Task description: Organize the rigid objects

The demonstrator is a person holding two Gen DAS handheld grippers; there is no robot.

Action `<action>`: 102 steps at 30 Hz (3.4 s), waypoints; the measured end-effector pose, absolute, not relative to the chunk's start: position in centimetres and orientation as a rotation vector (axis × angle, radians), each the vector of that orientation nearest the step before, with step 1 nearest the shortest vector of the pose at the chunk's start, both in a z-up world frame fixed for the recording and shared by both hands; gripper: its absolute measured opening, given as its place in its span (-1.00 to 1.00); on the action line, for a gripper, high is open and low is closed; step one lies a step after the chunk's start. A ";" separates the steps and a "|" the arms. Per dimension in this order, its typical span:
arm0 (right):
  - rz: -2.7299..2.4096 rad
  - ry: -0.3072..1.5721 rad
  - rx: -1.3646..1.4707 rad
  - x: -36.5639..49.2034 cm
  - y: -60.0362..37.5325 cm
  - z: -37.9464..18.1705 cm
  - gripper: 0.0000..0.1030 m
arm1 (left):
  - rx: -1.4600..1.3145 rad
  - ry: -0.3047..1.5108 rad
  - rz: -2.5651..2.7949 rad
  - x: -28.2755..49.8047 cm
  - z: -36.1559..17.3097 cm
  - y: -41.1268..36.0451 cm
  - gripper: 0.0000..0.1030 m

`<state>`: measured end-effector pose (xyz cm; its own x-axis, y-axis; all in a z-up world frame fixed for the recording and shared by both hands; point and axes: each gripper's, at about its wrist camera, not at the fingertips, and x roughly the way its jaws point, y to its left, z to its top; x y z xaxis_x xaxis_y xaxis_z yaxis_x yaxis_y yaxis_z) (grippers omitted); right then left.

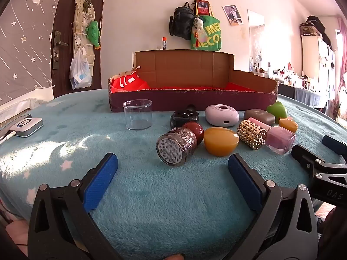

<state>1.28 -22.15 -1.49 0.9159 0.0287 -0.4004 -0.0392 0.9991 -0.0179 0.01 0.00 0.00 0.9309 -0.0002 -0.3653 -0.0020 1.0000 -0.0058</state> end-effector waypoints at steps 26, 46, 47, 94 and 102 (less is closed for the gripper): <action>0.035 0.413 -0.025 1.3 -22.1 -1.5 1.00 | -0.005 0.375 0.001 0.0 0.0 0.0 1.00; 0.035 0.414 -0.026 1.3 -22.1 -1.4 1.00 | -0.005 0.377 0.001 0.0 0.0 0.0 1.00; 0.035 0.414 -0.026 1.3 -22.1 -1.4 1.00 | -0.005 0.377 0.001 0.0 0.0 0.0 1.00; 0.035 0.411 -0.026 1.3 -22.1 -1.4 1.00 | -0.006 0.380 -0.002 0.0 0.0 0.0 1.00; 0.047 0.435 -0.014 1.6 -22.2 -1.4 1.00 | -0.004 0.421 -0.025 1.0 0.3 0.1 1.00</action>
